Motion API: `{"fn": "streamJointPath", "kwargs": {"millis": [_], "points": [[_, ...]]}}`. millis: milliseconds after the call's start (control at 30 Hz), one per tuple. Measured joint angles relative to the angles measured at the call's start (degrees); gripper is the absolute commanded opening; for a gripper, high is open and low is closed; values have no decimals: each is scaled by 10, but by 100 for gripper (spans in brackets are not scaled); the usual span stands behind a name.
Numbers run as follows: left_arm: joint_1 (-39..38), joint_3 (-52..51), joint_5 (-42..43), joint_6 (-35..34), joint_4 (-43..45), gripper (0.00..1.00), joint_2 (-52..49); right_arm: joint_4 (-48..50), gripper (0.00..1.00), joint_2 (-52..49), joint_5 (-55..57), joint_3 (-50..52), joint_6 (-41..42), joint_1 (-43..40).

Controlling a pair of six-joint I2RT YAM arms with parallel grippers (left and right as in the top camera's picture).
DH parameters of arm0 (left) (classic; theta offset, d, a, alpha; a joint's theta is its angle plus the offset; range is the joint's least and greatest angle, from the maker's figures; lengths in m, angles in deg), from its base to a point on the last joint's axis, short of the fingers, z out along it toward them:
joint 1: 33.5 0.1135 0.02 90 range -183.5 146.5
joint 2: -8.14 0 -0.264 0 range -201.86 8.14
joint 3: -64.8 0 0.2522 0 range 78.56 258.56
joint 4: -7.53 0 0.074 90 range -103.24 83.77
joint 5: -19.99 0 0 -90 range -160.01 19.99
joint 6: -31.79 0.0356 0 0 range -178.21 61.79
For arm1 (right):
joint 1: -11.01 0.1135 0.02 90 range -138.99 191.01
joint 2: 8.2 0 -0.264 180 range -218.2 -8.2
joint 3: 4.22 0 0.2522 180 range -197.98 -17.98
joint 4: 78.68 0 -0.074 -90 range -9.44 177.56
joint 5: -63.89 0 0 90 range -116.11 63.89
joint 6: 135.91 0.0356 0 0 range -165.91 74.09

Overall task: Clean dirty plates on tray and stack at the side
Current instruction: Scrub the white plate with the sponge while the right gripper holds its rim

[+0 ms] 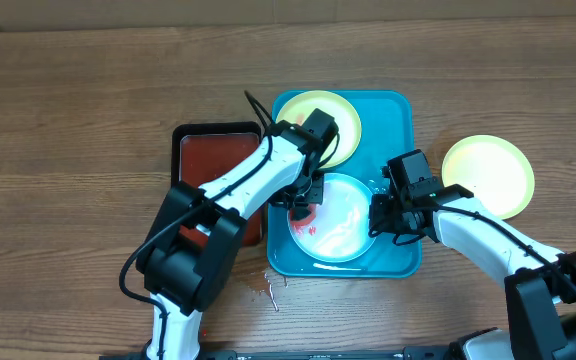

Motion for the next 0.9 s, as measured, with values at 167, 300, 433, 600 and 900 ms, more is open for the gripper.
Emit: {"fn": "streamJointPath", "kwargs": {"millis": [167, 300, 433, 600, 900], "points": [[0, 0, 32, 31, 24, 4, 0, 0, 4, 0, 0, 0, 0, 0], [0, 0, 106, 44, 80, 4, -4, 0, 4, 0, 0, 0, 0, 0], [-6, 3, 195, 47, 106, 4, -27, -2, 4, 0, 0, 0, 1, 0], [-7, 11, 253, 49, 78, 4, -42, -5, 4, -1, 1, -1, 0, 0], [-9, 12, 250, 72, -41, 4, -45, -5, 4, -1, 0, -2, 0, 0]]}}
